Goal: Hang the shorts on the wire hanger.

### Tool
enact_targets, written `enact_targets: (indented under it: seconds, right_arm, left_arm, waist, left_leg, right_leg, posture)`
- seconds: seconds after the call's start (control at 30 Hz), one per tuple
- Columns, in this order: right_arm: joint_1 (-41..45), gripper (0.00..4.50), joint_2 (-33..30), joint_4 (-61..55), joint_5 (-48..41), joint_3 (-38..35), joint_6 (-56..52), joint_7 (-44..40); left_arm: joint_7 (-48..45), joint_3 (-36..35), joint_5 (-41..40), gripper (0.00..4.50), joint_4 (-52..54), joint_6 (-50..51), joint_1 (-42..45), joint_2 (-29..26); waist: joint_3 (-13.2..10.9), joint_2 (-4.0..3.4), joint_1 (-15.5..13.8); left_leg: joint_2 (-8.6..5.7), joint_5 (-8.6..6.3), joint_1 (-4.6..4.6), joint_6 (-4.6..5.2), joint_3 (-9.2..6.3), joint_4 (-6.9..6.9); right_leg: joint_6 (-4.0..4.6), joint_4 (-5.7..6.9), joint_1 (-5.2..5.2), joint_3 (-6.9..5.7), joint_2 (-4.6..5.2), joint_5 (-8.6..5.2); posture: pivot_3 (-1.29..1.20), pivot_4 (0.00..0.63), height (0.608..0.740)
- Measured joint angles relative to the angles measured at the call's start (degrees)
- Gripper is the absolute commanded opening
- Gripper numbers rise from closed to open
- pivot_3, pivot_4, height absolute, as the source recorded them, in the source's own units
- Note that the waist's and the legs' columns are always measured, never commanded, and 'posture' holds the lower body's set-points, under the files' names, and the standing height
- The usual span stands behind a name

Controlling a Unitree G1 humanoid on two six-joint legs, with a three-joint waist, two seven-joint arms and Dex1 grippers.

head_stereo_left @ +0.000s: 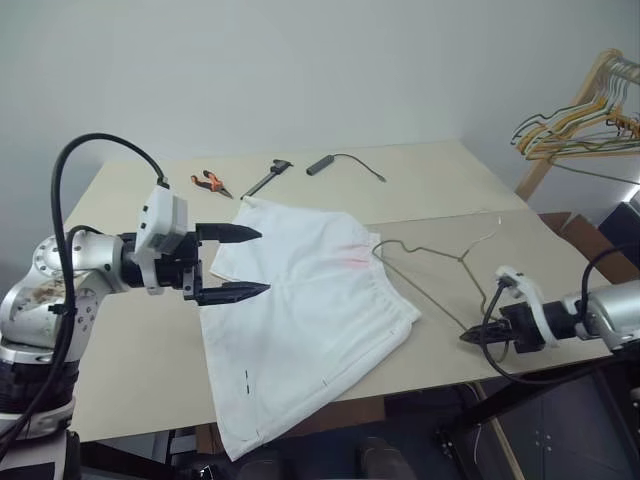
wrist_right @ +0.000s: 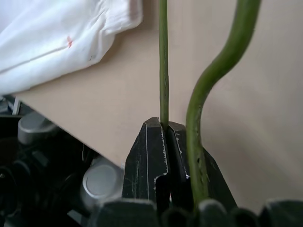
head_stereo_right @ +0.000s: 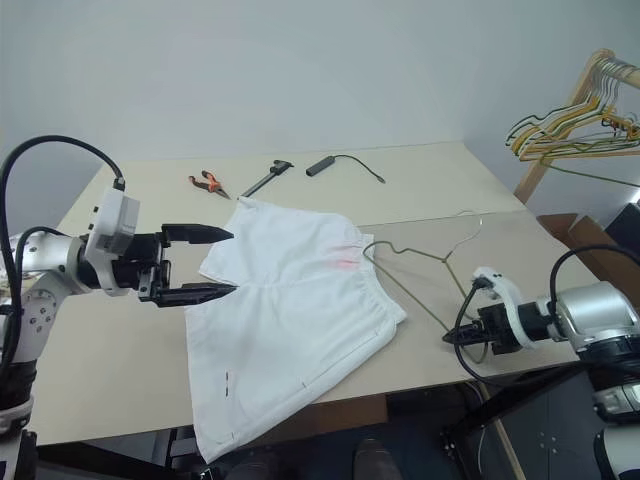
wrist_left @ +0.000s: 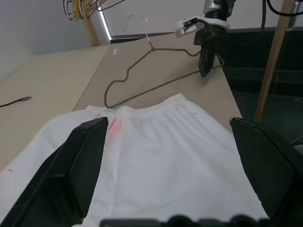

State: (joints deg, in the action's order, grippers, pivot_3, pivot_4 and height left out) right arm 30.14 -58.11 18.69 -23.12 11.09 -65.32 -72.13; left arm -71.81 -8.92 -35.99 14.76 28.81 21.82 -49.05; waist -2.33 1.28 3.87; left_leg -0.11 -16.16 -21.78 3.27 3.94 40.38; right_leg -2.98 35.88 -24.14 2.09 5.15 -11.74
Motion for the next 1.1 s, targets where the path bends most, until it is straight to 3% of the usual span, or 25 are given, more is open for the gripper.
enact_targets:
  seconds: [0.2, 0.7, 1.1]
  right_arm:
    - [0.07, 0.00, 0.43, 3.09, 1.63, 0.16, 0.94, 2.05]
    - [-3.02, 0.00, -0.98, -1.28, 0.30, 2.50, 0.94, -5.09]
    - [-2.66, 0.00, -2.08, 0.03, 0.71, 5.03, 1.26, -5.59]
  left_arm:
    - [0.49, -1.13, -0.21, 4.48, 0.76, 0.00, -1.71, -0.45]
    - [1.32, -1.50, -0.98, 4.48, 2.43, -0.02, -3.54, -0.81]
    - [2.93, -2.98, -1.58, 4.48, 3.53, -0.08, -4.68, -0.95]
  waist:
    - [0.00, 0.00, -0.64]
    - [0.00, 0.00, -1.67]
    - [0.00, 0.00, -2.40]
  left_leg:
    - [0.00, 0.00, -0.01, 0.00, 0.01, 0.00]
    - [0.00, -0.01, 0.02, 0.01, 0.01, 0.01]
    - [0.00, -0.01, 0.00, 0.01, 0.02, 0.01]
  right_leg:
    - [0.00, -0.01, 0.00, 0.00, 0.00, 0.00]
    - [-0.01, -0.01, 0.02, -0.01, 0.01, 0.00]
    - [-0.01, -0.03, 0.01, -0.01, 0.01, 0.00]
  posture:
    - [-0.02, 0.000, 0.740]
    - [0.01, 0.000, 0.740]
    - [0.04, 0.000, 0.740]
